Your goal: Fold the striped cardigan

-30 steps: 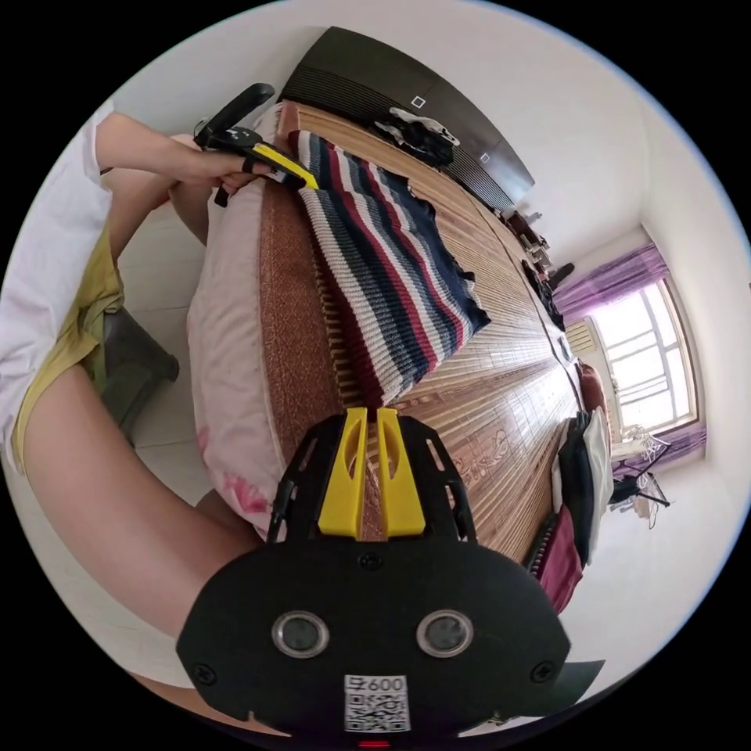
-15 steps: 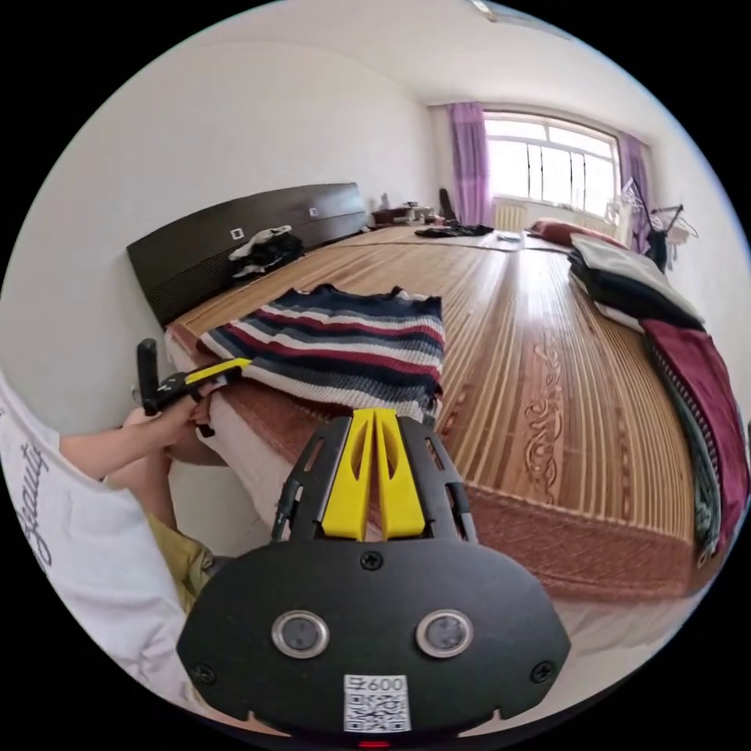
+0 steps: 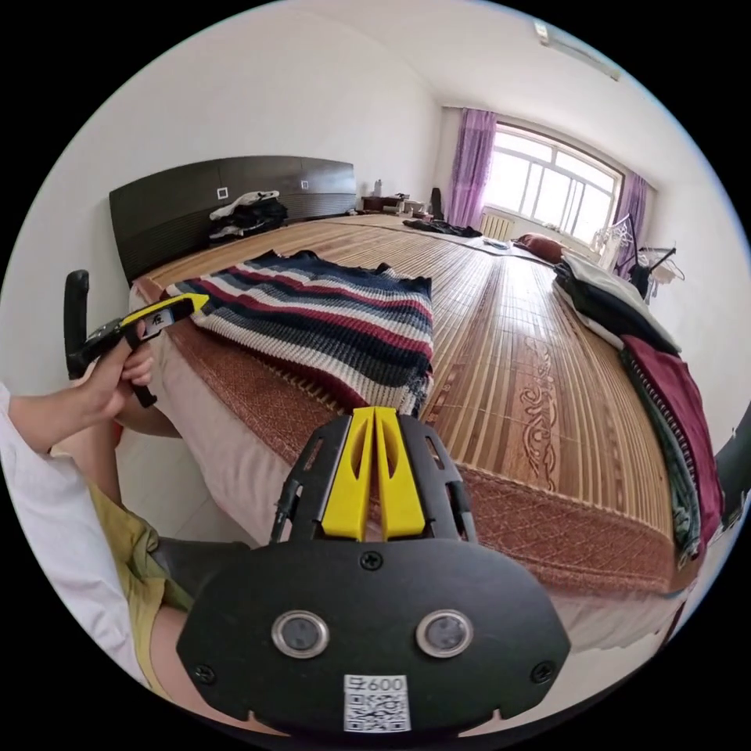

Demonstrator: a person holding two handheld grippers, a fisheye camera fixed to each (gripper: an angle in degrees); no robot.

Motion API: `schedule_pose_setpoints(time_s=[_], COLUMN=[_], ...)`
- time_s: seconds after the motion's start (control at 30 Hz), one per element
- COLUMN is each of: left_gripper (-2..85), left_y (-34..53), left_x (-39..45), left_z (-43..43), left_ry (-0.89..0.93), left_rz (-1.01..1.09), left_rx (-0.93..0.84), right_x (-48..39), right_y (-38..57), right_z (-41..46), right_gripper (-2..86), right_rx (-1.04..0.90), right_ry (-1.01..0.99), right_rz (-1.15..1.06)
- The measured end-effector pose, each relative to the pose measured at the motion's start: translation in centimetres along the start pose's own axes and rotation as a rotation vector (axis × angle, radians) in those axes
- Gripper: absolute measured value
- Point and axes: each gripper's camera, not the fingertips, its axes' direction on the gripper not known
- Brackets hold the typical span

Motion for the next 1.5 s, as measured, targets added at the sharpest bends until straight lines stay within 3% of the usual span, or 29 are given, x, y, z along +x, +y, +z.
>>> schedule_pose_setpoints(time_s=[0.1, 0.27, 0.37, 0.47, 0.6, 0.73, 0.83, 0.87, 1.03, 1.23, 1.33, 1.4, 1.5], left_gripper=[0.2, 0.2, 0.1, 0.1, 0.0, -0.1, -0.1, -0.1, 0.0, 0.3, 0.2, 0.2, 0.2], left_y=[-1.4, -4.8, -5.9, -5.3, -5.2, -4.3, -3.6, -3.2, -1.4, -0.8, 0.0, 1.2, 2.6], left_x=[5.4, 14.9, 17.2, 16.7, 13.8, 12.7, 11.8, 11.5, 9.3, 1.3, -7.7, -12.6, -20.7], left_z=[0.7, 6.3, 9.8, 14.5, 16.6, 17.7, 18.3, 18.7, 19.8, 23.4, 27.9, 29.8, 29.4], left_ry=[0.174, 0.277, 0.214, 0.3, 0.411, 0.413, 0.406, 0.4, 0.376, 0.545, 0.795, 0.857, 0.87], left_rz=[0.197, 0.564, 0.568, 0.466, 0.409, 0.468, 0.471, 0.478, 0.484, 0.254, -0.07, -0.22, -0.303], left_rx=[0.063, -0.163, -0.267, -0.418, -0.427, -0.399, -0.382, -0.379, -0.319, -0.387, -0.564, -0.67, -0.6], right_x=[-1.0, -2.9, -3.3, -4.2, -6.1, -6.5, -6.6, -6.6, -8.3, -7.8, -8.7, -8.7, -8.9], right_y=[1.4, 3.7, 4.9, 5.9, 6.2, 4.2, 5.1, 6.0, 7.4, 7.9, 7.8, 7.8, 7.7], right_z=[0.6, 1.8, 2.4, 3.4, 4.2, 3.5, 6.4, 6.4, 7.5, 8.2, 9.0, 9.2, 9.6], right_gripper=[-0.9, -0.9, -0.9, -0.9, -0.8, -0.8, -0.8, -0.8, -0.8, -0.9, -0.9, -0.9, -0.9], right_rx=[0.05, 0.129, 0.175, 0.198, 0.213, 0.201, 0.141, 0.225, 0.284, 0.308, 0.303, 0.304, 0.306], right_ry=[0.027, 0.087, 0.084, 0.105, 0.165, 0.198, 0.226, 0.228, 0.255, 0.186, 0.226, 0.221, 0.219], right_rz=[-0.011, 0.008, 0.053, 0.061, 0.012, 0.141, 0.098, 0.109, 0.038, 0.071, 0.042, 0.047, 0.05])
